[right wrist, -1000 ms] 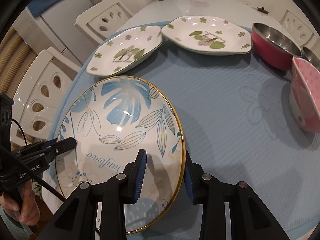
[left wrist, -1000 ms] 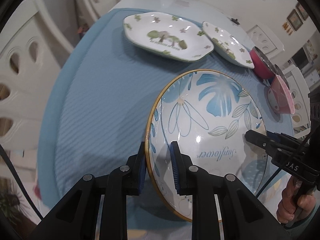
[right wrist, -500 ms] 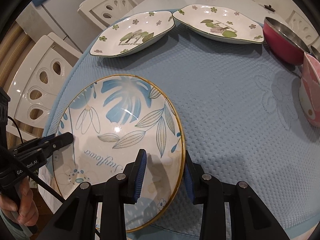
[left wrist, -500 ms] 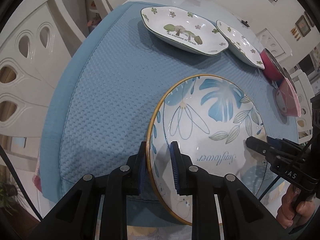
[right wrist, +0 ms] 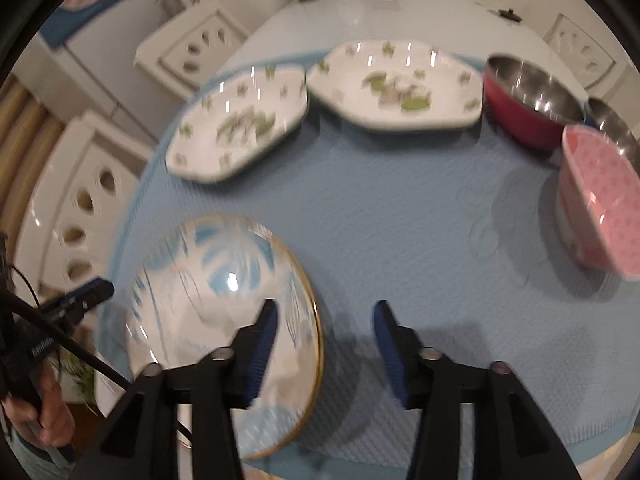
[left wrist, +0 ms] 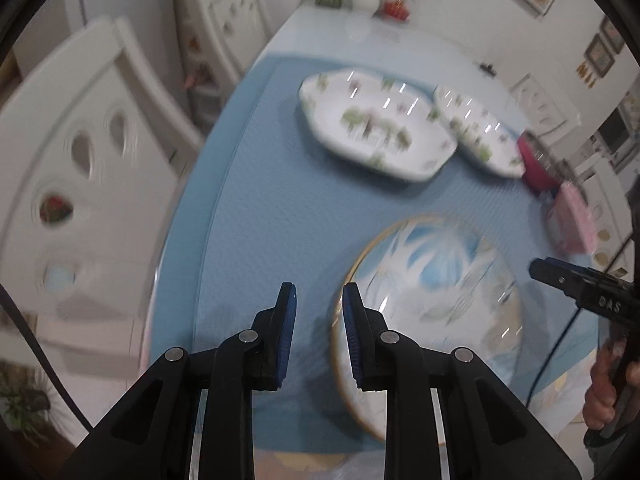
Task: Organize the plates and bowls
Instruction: 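Move both grippers to the rim of the hexagonal tree-print plate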
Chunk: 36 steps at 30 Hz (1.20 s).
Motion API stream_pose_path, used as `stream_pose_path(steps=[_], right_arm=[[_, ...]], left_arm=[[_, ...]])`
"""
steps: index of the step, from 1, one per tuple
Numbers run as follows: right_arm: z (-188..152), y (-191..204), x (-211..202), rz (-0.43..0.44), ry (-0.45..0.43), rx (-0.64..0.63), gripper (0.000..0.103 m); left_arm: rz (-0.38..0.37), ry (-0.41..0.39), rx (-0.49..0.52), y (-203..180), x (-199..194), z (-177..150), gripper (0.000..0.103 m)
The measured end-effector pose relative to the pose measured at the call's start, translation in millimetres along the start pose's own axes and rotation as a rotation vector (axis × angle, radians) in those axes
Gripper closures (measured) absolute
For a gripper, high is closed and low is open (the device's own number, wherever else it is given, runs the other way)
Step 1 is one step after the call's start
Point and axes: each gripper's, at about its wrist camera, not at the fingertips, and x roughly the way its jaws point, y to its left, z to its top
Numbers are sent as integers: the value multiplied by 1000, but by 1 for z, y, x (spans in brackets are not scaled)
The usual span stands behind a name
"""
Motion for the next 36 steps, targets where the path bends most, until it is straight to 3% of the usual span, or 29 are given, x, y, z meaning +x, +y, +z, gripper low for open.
stream_pose_path(steps=[2,4,8,10,16,36], right_arm=[[18,3,-10,6,-34,3,50],[37,10,-18,9,-62,9,48],[66,25,-24,10,-74,21,37],[75,34,-24,-2,-75,4,35],[92,43,-18,-72,-69,-5,35],[119,39,52,-99,53,-17,35]], left_arm=[[-19,-38,25,-11,-7,18,77],[-25,-73,53,-23,-10,36,64],[-40,-117,88,-41,-12,70,58],[-20,-135,91,-45,-10,87,45],[116,-155,118,-53,-3,112,44],[132,-59,137,-50,60,130,44]])
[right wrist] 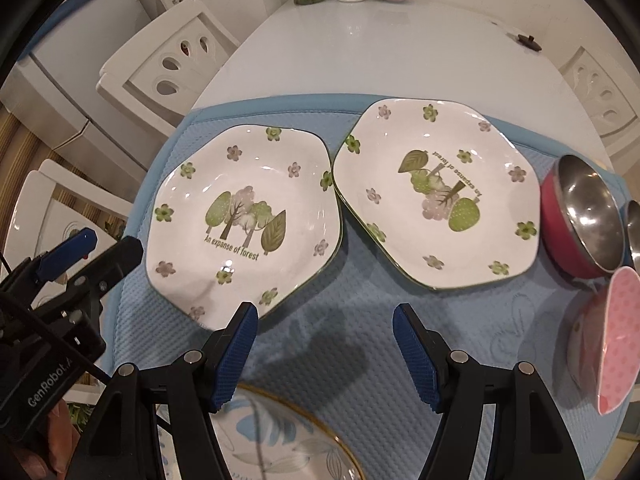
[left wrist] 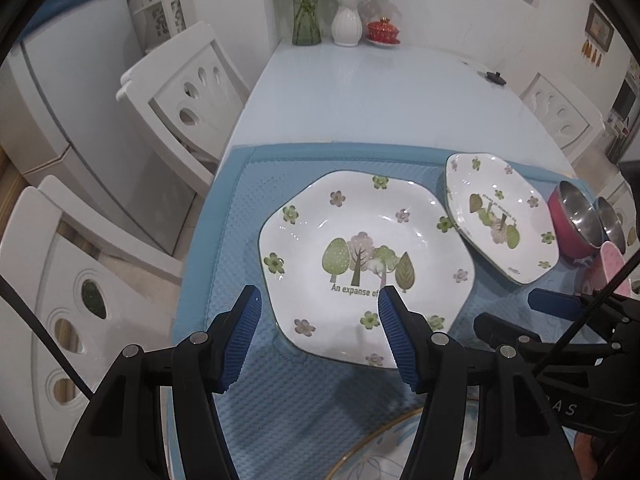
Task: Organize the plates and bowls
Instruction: 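Move both grippers to the rim of the hexagonal tree-print plate, then close both grippers on the hexagonal plate's rim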
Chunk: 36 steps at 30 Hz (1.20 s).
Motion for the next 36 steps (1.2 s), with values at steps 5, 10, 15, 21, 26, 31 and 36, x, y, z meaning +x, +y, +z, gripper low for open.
stream_pose_path(steps=[5,10,15,21,26,31,36], right_arm=[[9,-4,18,6,33,14,35],[15,-7,34,31,57,15,35],[16,-4,46,62,60,25,41],[17,-6,59,88,69,45,49],[16,-5,62,96,51,21,56],[18,3,62,94,11,-44,63],[20,4,63,100,-16,-73,63]], left_arm=[[16,26,-10,8,20,4,44],[-19,61,-79,31,40,8,44],[-72,86,-133,46,60,12,44],[-98,111,-141,49,84,18,44],[-160,132,-164,53,100,21,46],[-239,129,-179,52,112,21,62],[-237,82,-209,64,108,16,84]])
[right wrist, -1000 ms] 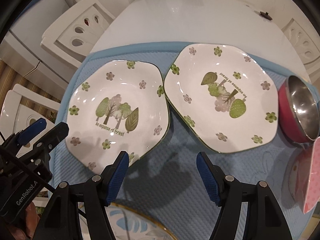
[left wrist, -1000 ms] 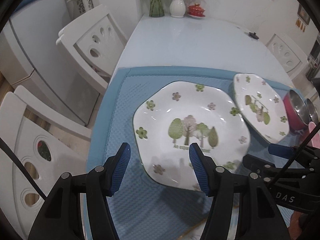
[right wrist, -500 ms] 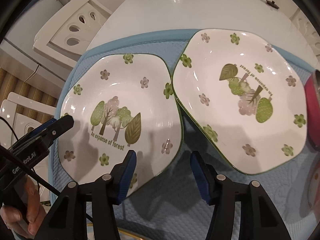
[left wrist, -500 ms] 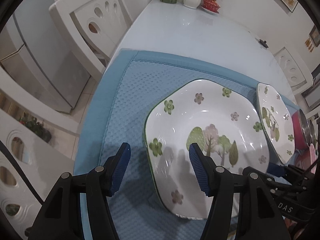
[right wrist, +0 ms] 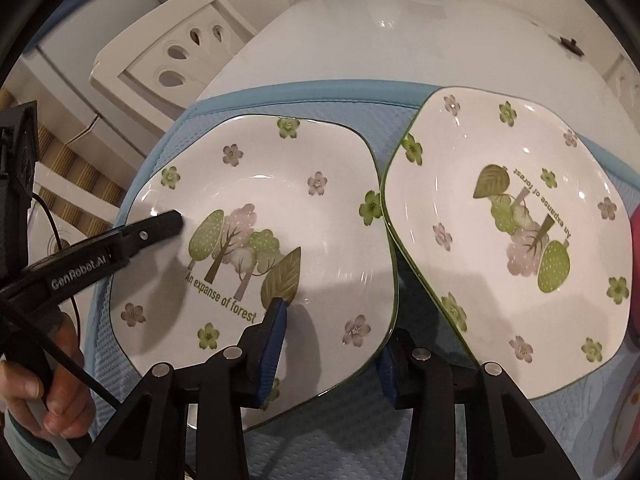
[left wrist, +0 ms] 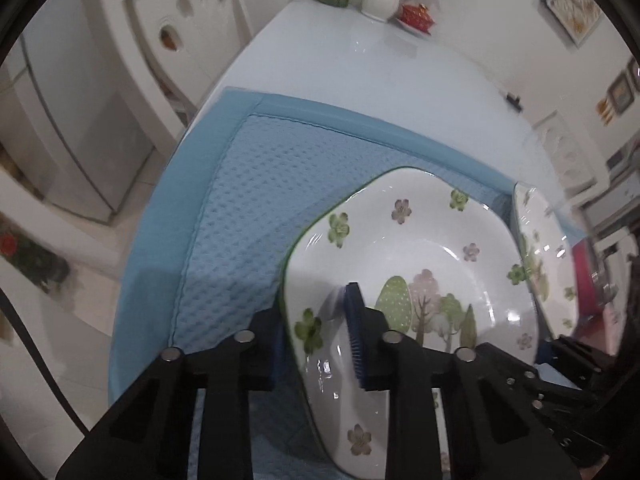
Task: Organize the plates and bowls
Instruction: 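Close both grippers on the hexagonal plate's rim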
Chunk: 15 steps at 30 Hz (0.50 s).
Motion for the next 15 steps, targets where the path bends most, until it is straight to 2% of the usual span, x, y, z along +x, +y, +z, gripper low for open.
stream_pose_path(steps=[2,8,12,14,15], right_arm=[[1,2,1,5,-2,-20,63],[11,22,10,26,5,-109,63],[16,29,14,23,3,-156,63],[20,26,17,40,9,-151,63],[22,25,19,50,12,-144,62]], left_arm=[[-7,-11,-18,7,-5,-6,85],[40,-12,-21,20,-19,-20,85],[20,5,-34,28,-19,-22,84],[6,7,-46,29,-13,-16,80],[-7,10,-38,29,-8,-13,74]])
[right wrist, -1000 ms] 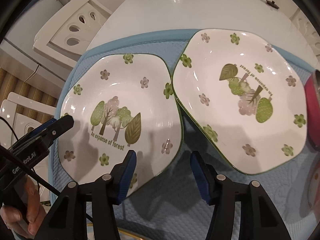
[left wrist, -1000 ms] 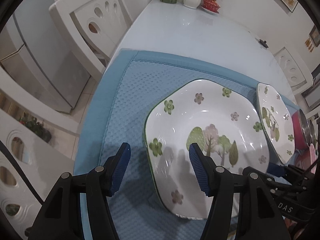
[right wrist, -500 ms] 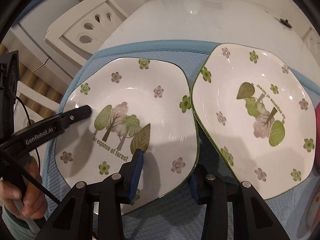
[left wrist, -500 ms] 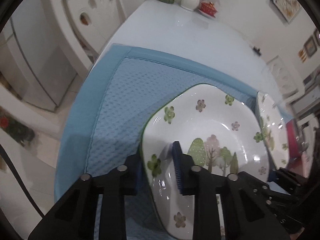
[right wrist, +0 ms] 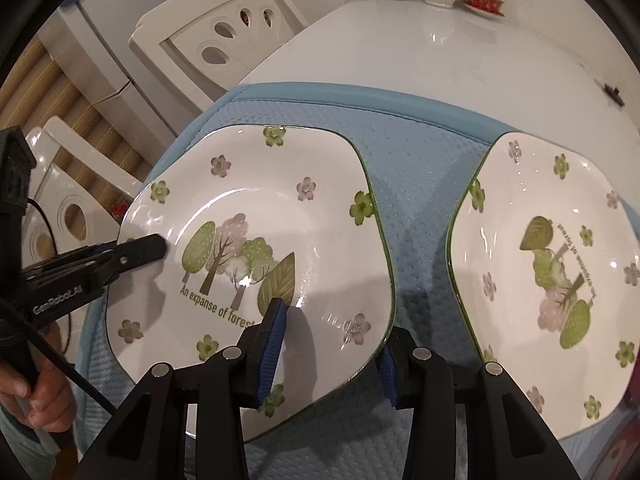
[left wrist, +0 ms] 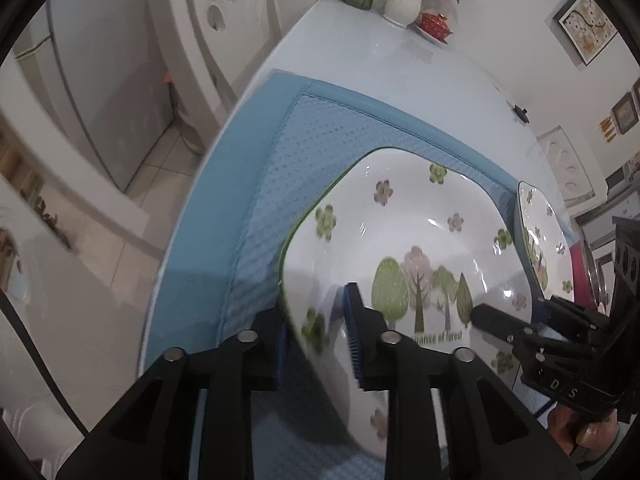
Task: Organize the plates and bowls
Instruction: 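Close both grippers on the hexagonal plate's rim, then lift the hexagonal plate and carry it over the round plate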
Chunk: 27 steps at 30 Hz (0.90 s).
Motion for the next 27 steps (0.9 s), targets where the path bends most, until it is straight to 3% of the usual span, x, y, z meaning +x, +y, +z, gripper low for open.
stream_pose_path(steps=[2,7,17,19,24,27], right_arm=[[3,-2,2,15,-6,6,62],[-2,0,1,14,-58,-29,62],[-15,6,-33,52,-124,-43,64],[-16,12,-37,18,-132,-70,64],[-31,9,-38,10,-120,-74,65],[-37,-5,-20,40,-50,-23,70]], left_arm=[[-1,-29,21,-5,3,3,71],[7,-78,58,-9,-4,3,74],[-18,-125,98,-23,-44,-21,75],[-14,-129,114,-27,-50,-28,75],[-31,-119,125,-33,-52,-38,77],[-10,-69,89,-24,-33,-40,83]])
